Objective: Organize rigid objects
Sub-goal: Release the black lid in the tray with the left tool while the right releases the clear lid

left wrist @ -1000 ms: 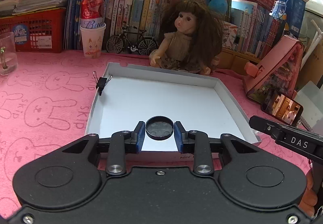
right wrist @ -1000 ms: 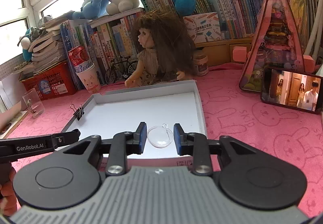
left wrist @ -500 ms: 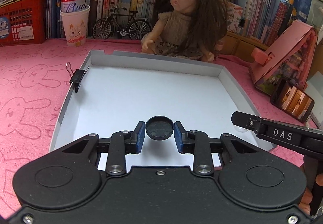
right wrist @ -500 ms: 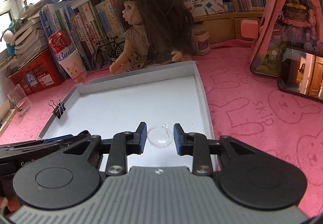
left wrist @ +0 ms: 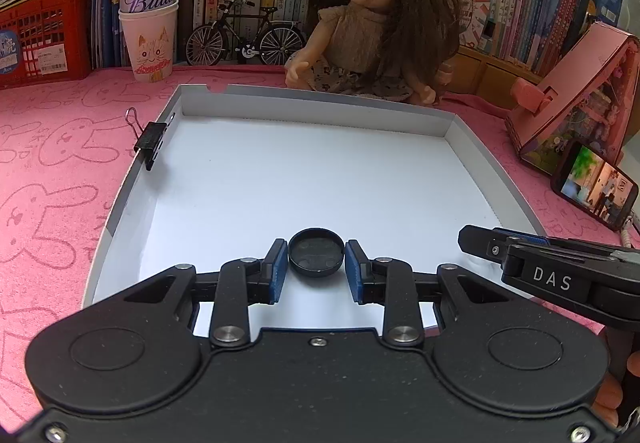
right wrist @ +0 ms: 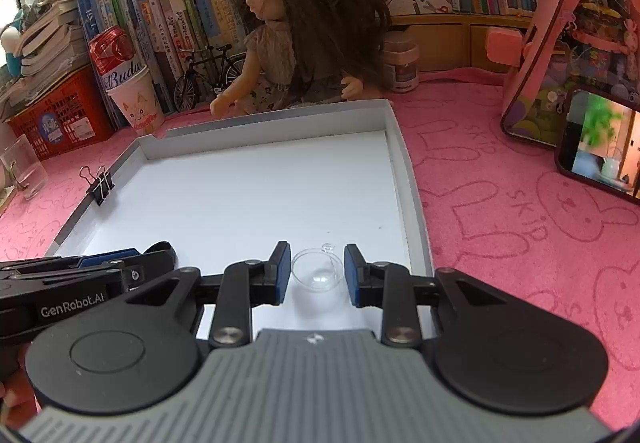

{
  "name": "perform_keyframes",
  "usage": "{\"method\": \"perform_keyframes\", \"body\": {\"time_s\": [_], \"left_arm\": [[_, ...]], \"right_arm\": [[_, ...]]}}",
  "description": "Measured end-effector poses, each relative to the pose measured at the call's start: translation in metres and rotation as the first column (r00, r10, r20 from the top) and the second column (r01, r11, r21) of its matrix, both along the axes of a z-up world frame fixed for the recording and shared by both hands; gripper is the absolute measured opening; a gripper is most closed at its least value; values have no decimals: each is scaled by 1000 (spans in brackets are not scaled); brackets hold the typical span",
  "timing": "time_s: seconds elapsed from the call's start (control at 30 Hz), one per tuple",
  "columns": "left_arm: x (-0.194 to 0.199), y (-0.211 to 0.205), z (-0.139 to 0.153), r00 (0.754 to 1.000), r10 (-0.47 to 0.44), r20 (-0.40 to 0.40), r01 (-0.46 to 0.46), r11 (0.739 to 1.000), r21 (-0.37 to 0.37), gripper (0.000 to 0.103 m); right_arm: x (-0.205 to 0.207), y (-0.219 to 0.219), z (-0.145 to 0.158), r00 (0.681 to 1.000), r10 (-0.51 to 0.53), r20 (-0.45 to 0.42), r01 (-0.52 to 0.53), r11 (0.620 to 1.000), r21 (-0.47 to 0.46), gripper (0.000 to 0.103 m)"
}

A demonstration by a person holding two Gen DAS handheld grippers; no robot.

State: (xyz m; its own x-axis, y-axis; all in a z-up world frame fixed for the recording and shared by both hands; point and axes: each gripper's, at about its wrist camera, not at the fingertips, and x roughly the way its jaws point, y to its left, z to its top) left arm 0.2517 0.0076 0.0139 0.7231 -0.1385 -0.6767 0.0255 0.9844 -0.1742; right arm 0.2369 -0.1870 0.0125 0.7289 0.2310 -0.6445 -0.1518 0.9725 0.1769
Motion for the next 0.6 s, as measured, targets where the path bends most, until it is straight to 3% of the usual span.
{"method": "perform_keyframes", "body": {"time_s": [0.13, 0.17, 0.23, 0.3, 0.6], "left_arm": [[-1, 1, 1, 1000, 4, -6, -4, 1000, -8, 29], [-2, 1, 2, 1000, 4, -6, -4, 1000, -9, 30], [-4, 1, 5, 1000, -4, 3, 4, 1000, -8, 35], [-8, 1, 9, 1000, -5, 16, 5, 1000, -8, 48], [-37, 14, 30, 997, 5, 71, -1, 998, -56, 72]], "right_arm": [[-2, -1, 1, 1000, -3, 4, 3, 1000, 10, 38], [-3, -1, 1, 1000, -3, 6, 3, 1000, 13, 43], [-5, -2, 4, 1000, -3, 13, 2, 1000, 20, 55], [-8, -2, 7, 1000, 2, 22, -3, 1000, 25, 57], [-34, -7, 27, 995, 16, 97, -17, 1000, 4, 78]]}}
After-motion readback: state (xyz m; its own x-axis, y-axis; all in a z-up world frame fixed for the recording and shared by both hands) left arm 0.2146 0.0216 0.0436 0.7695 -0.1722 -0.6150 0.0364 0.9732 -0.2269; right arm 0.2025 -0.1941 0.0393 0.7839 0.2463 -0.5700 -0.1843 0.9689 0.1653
